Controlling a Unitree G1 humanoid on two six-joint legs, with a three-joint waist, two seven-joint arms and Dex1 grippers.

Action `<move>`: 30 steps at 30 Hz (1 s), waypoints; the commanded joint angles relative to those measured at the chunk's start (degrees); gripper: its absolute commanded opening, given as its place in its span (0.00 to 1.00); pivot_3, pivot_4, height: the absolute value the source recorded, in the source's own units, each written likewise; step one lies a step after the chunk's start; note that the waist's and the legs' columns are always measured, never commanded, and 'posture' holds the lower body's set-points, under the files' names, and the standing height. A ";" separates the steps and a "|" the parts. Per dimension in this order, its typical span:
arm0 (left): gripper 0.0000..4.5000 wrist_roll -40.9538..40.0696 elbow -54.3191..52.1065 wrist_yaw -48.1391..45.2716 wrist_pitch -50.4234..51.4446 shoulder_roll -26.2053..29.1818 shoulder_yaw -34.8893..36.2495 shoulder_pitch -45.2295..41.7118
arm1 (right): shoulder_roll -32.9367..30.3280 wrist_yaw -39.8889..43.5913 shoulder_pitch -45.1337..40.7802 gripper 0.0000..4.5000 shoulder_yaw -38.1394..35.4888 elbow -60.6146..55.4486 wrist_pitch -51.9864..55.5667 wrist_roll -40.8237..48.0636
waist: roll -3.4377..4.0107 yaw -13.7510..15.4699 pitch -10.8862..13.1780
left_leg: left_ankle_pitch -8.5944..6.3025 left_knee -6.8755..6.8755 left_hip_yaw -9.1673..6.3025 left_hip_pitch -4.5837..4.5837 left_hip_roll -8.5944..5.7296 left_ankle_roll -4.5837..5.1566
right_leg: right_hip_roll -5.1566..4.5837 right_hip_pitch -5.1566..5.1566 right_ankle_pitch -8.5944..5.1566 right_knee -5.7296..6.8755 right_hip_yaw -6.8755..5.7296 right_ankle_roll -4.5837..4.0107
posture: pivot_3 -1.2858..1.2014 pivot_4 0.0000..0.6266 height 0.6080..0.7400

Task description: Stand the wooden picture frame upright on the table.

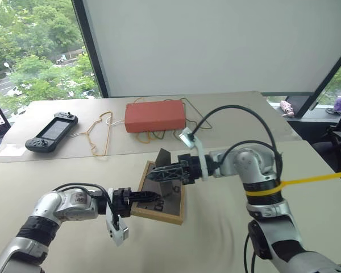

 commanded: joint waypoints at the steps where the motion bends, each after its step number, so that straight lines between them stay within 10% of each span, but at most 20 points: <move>1: 0.24 -3.59 -2.01 1.00 1.17 1.52 3.12 -1.68 | -5.19 2.46 2.01 1.00 -0.43 2.27 -4.22 -1.27 | 0.00 0.05 0.00 | 0.00 0.02 0.01 -0.04 -0.01 0.00 | -0.01 -0.04 0.00 -0.01 0.00 0.00 | 0.52 0.24 1.00; 8: 0.24 -3.95 -3.53 1.68 2.63 2.20 5.23 -0.45 | -14.77 5.10 5.09 1.00 -1.90 0.10 -15.11 -4.85 | 0.00 -0.42 0.00 | 0.01 0.01 0.11 -0.14 -0.01 0.02 | -0.03 -0.19 0.00 0.01 0.05 0.00 | 0.52 0.24 1.00; 15: 0.24 -4.63 -4.10 1.33 3.15 3.15 5.48 0.75 | -30.67 10.64 21.53 1.00 9.71 -12.30 -73.49 -35.81 | 0.00 -0.07 0.00 | -0.01 0.03 0.15 -0.18 0.01 0.06 | -0.01 -0.18 0.00 -0.08 -0.01 0.02 | 0.52 0.24 1.00; 20: 0.24 -5.12 -3.97 1.36 3.37 3.42 5.42 1.35 | -31.74 -12.77 26.71 1.00 14.83 -6.07 -111.72 -65.71 | -0.02 -0.29 0.02 | 0.04 0.10 0.35 -0.12 -0.02 -0.02 | -0.09 -0.22 0.01 -0.13 0.07 0.04 | 0.52 0.24 1.00; 30: 0.24 -5.45 -2.85 1.53 2.89 2.83 4.80 0.74 | -21.83 -46.73 24.72 1.00 15.21 -5.22 -123.79 -93.21 | -0.08 -0.07 0.05 | 0.17 -0.01 0.82 0.47 0.22 -0.21 | 0.16 -0.06 0.11 0.06 0.37 -0.12 | 0.52 0.24 1.00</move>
